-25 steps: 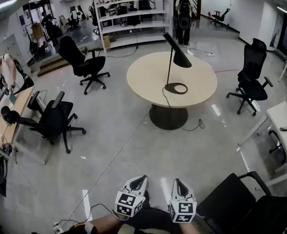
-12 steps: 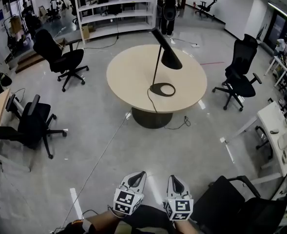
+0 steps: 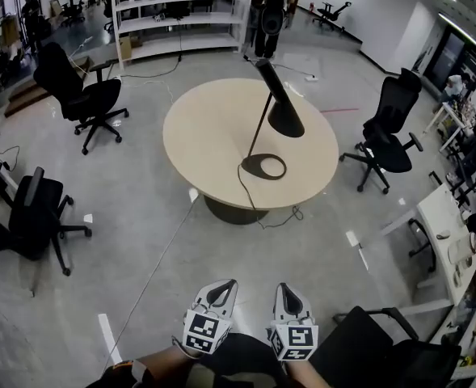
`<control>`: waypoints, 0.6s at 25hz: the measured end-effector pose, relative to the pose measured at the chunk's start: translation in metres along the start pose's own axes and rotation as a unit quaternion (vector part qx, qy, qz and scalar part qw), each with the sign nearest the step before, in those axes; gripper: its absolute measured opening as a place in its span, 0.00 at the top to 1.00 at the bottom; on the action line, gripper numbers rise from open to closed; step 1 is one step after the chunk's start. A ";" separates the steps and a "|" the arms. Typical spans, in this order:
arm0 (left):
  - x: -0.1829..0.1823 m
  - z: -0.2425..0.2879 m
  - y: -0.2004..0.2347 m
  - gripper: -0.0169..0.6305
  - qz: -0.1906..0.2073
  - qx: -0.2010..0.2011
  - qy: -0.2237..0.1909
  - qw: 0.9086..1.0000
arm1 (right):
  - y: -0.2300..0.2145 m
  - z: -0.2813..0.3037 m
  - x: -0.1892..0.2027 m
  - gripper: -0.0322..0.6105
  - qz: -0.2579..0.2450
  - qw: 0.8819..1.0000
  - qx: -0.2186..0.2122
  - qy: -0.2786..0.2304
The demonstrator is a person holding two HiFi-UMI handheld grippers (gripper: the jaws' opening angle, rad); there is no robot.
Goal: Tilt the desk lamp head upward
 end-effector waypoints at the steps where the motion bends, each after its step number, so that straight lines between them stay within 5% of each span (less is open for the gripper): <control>1: -0.003 0.005 0.009 0.90 0.001 0.001 -0.001 1.000 | 0.002 0.010 -0.003 0.93 -0.001 1.000 0.002 -0.001; 15: -0.021 0.121 0.058 0.90 0.004 -0.041 0.016 0.999 | -0.062 0.128 -0.018 0.93 -0.001 0.999 -0.035 -0.005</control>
Point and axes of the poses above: the fingertips, and each gripper's own axes: z forward along the fingers, y to its left, x out of its underside, the point moved 3 cm from there along -z, backward along the fingers, and after that the axes turned 10 degrees about -y, right-handed, at the moved point
